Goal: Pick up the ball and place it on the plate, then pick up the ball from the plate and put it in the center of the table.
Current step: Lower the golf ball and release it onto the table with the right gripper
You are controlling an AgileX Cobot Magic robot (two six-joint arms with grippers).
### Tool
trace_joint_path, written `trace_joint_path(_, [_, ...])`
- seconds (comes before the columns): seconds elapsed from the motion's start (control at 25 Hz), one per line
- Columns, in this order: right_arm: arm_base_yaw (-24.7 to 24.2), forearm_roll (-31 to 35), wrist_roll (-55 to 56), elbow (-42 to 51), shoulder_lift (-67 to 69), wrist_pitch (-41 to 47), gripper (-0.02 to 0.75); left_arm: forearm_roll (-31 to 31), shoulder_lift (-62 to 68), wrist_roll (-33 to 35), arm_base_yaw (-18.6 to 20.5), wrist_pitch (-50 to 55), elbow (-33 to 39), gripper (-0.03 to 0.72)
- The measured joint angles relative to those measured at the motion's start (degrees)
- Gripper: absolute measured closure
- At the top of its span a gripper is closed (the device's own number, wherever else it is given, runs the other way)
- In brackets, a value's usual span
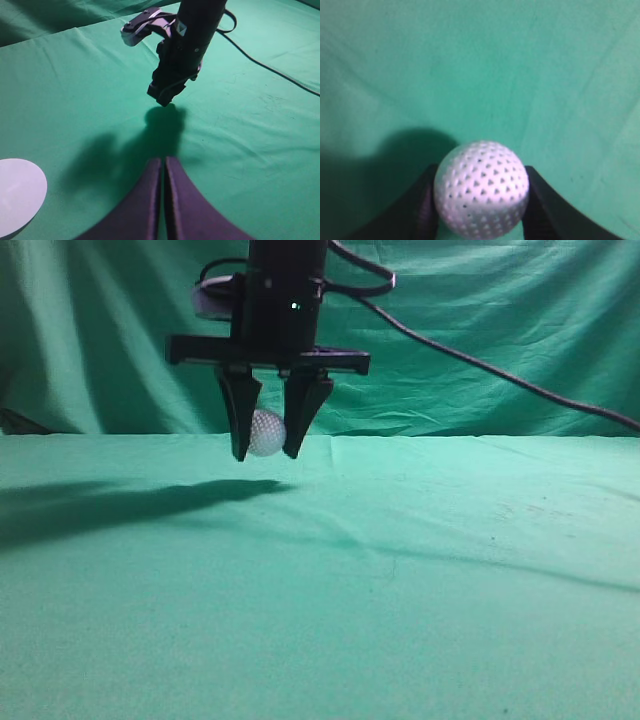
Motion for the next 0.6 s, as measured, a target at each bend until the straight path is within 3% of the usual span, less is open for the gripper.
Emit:
trace_joint_path(0.52, [0.0,3.58,-1.57,-1.21,2.88,-3.75,0.398,0.11,0.0,0.0,0.0,0.0,0.0,0.688])
trace_joint_path(0.6, [0.0,3.48,-1.71,-1.94,2.88,-3.26,0.337,0.11,0.0,0.0,0.0,0.0,0.0,0.688])
